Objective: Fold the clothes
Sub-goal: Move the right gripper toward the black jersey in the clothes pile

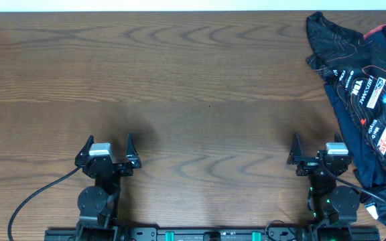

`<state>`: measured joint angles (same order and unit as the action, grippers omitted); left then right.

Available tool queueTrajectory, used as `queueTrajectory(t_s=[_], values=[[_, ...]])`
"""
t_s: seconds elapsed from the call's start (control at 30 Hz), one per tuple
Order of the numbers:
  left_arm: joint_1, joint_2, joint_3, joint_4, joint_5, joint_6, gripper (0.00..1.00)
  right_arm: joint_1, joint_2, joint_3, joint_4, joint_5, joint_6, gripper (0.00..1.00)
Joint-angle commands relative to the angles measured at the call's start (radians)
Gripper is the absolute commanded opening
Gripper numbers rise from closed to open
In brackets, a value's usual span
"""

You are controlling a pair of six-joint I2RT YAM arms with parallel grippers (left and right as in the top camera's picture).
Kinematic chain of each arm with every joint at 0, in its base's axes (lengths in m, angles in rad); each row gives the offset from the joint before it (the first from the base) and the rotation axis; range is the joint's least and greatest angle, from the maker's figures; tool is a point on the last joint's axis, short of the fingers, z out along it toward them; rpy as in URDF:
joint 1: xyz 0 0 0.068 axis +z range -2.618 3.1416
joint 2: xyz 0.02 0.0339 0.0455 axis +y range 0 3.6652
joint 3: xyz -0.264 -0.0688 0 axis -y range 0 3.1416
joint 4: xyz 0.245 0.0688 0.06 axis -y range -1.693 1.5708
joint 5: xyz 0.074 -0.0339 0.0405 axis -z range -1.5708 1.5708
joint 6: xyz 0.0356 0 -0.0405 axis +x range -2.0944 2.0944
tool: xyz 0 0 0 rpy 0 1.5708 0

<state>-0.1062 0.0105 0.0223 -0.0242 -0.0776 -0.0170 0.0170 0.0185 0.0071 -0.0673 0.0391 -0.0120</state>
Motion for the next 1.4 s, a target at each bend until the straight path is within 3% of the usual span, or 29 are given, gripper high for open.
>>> queueTrajectory(t_s=[0.0,0.57,0.73,0.93,1.13,1.37], values=[[0.005,-0.005,-0.018,-0.042,-0.008,0.021,0.98,-0.008,-0.004,-0.002,-0.004,-0.003,-0.011,0.99],[0.005,-0.005,-0.018,-0.039,-0.008,0.02,0.98,-0.008,-0.004,-0.002,0.002,-0.004,-0.011,0.99],[0.005,-0.005,-0.016,0.019,-0.007,-0.141,0.98,-0.008,-0.004,0.009,-0.014,-0.032,0.048,0.99],[0.005,0.036,0.043,-0.032,0.104,-0.166,0.98,-0.008,0.044,0.142,-0.177,-0.004,0.065,0.99],[0.005,0.234,0.254,-0.223,0.132,-0.176,0.98,-0.016,0.275,0.399,-0.433,0.017,0.124,0.99],[0.005,0.591,0.613,-0.541,0.132,-0.176,0.98,-0.028,0.706,0.758,-0.732,-0.001,0.13,0.99]])
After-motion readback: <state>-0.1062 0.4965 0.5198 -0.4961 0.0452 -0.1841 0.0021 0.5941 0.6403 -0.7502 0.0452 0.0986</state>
